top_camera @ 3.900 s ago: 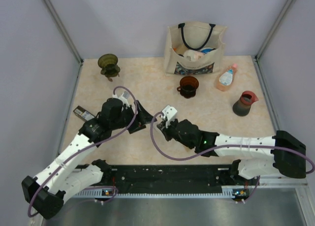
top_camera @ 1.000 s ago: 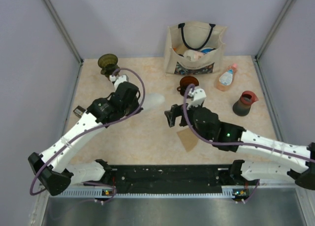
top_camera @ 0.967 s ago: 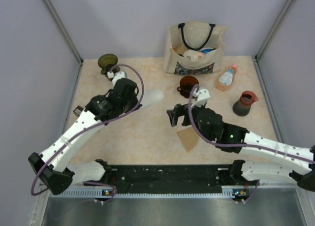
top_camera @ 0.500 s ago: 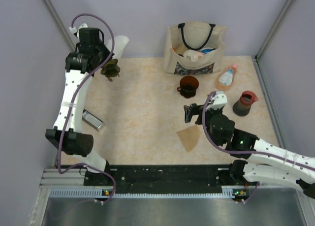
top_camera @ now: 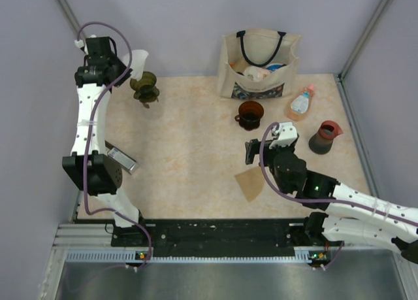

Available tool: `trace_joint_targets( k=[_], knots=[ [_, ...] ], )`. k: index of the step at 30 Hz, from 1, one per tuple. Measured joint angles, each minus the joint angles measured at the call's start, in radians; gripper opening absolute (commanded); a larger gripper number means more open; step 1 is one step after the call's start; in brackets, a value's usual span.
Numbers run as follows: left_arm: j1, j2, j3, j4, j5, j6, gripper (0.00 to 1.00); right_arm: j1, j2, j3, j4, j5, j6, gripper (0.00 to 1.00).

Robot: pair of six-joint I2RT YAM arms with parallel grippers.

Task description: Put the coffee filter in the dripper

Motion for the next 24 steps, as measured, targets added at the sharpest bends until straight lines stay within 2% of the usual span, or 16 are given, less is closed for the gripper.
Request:
trace_joint_targets(
  k=[11,12,13,20,24],
  knots=[
    [0.011,0.051,0.001,0.066,0.046,0.017,0.0,-0.007,0.042,-0.004,-0.005,0.003,-0.007,0.99],
    [0.012,0.06,-0.001,0.067,0.046,0.017,0.02,-0.007,0.044,-0.004,-0.005,0.003,-0.007,0.99],
    [0.014,0.069,-0.003,0.068,0.046,0.017,0.06,-0.007,0.046,-0.004,-0.005,0.003,-0.007,0.99],
    [0.024,0.101,-0.01,0.064,0.057,0.035,0.54,-0.008,0.046,-0.004,-0.005,0.003,-0.009,0.99],
    [0.024,0.101,-0.008,0.061,0.058,0.049,0.69,-0.008,0.048,-0.004,-0.005,0.003,-0.016,0.99]
  ],
)
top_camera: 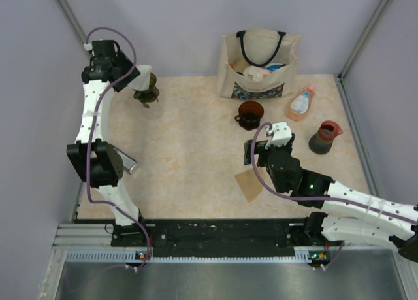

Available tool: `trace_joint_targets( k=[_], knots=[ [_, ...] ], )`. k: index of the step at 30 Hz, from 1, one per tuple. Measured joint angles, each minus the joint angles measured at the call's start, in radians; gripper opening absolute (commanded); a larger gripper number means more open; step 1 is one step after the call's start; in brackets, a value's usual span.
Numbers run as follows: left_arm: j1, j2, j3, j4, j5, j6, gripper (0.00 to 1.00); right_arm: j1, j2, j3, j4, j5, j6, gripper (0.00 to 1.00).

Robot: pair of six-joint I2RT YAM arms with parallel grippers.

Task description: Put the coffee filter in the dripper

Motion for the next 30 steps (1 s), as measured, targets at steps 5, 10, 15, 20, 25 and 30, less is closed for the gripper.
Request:
trace_joint_targets(
  k=[5,10,15,20,25,30],
  knots=[
    [0.0,-0.009,0.016,-0.003,-0.002,0.027,0.99,0.0,0.006,0.0,0.0,0.0,-0.01,0.99],
    [0.0,-0.032,0.081,0.003,-0.019,0.085,0.99,-0.001,0.008,0.0,0.0,-0.002,-0.016,0.99],
    [0.002,-0.012,0.201,0.009,0.008,0.142,0.87,-0.004,0.019,0.0,-0.002,-0.005,-0.018,0.98],
    [0.003,0.089,0.343,0.021,0.064,0.167,0.61,-0.005,0.043,0.0,-0.011,-0.014,-0.018,0.98],
    [0.016,0.172,0.344,0.003,0.118,0.169,0.36,-0.005,0.057,0.0,-0.019,-0.019,-0.017,0.98],
    [0.023,0.225,0.344,-0.033,0.163,0.174,0.16,-0.005,0.065,0.0,-0.026,-0.023,-0.015,0.98]
  ],
)
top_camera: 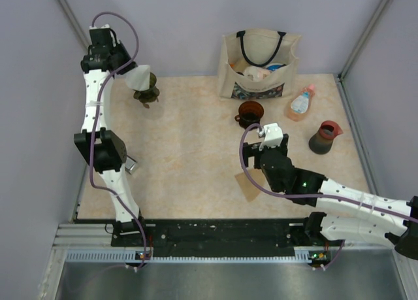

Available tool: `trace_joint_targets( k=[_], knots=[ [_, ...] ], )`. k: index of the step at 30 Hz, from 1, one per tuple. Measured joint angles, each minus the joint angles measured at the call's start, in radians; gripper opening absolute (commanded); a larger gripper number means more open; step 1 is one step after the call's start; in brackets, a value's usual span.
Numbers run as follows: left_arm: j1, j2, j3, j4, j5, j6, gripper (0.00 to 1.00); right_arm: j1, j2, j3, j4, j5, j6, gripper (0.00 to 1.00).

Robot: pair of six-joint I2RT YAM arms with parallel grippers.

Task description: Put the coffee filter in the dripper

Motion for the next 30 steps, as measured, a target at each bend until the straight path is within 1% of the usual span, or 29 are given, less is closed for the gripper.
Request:
trace_joint_targets(
  k=[10,16,20,25,28,30],
  knots=[
    [0.001,0.037,0.006,-0.051,0.047,0.019,0.12,0.0,0.0,0.0,-0.018,0.0,0.001,0.98],
    [0.001,0.094,0.012,-0.102,0.058,0.036,0.13,0.0,0.0,0.0,-0.021,0.0,0.002,0.98],
    [0.001,0.103,0.012,-0.133,0.077,0.058,0.13,0.0,0.0,0.0,-0.023,0.0,0.006,0.98],
    [0.001,0.103,0.013,-0.141,0.113,0.098,0.21,0.0,0.0,0.0,-0.024,0.001,0.009,0.98],
    [0.001,0.103,0.013,-0.142,0.13,0.116,0.3,0.0,0.0,0.0,-0.024,0.001,0.009,0.98],
    [0.001,0.103,0.013,-0.142,0.141,0.128,0.33,0.0,-0.001,-0.001,-0.024,0.001,0.01,0.98]
  ],
)
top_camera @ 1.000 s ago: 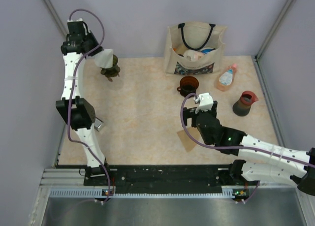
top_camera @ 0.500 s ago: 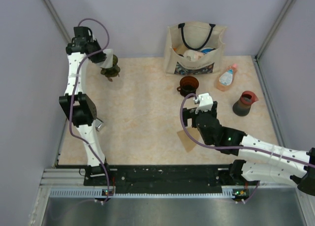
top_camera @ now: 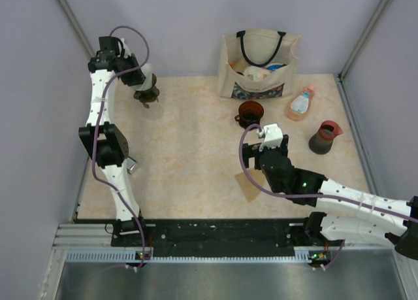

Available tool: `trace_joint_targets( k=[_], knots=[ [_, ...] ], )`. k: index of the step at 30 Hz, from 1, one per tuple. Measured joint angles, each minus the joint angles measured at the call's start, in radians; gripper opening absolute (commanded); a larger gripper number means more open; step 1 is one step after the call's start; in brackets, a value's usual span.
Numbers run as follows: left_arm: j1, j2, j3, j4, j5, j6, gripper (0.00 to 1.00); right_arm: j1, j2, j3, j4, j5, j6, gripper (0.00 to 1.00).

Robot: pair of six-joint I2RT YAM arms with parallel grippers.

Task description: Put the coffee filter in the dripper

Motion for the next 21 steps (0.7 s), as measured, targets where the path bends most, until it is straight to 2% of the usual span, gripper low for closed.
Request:
trace_joint_targets(
  k=[6,18,21],
  knots=[
    [0.0,0.018,0.006,-0.002,0.019,0.019,0.43,0.0,-0.002,-0.011,-0.005,0.002,0.006,0.98],
    [-0.002,0.032,0.011,-0.008,0.019,0.031,0.41,0.0,-0.003,-0.013,-0.008,0.008,0.011,0.98],
    [-0.003,0.032,0.022,-0.009,0.024,0.024,0.44,0.0,-0.003,-0.014,-0.007,0.008,0.011,0.98]
  ],
)
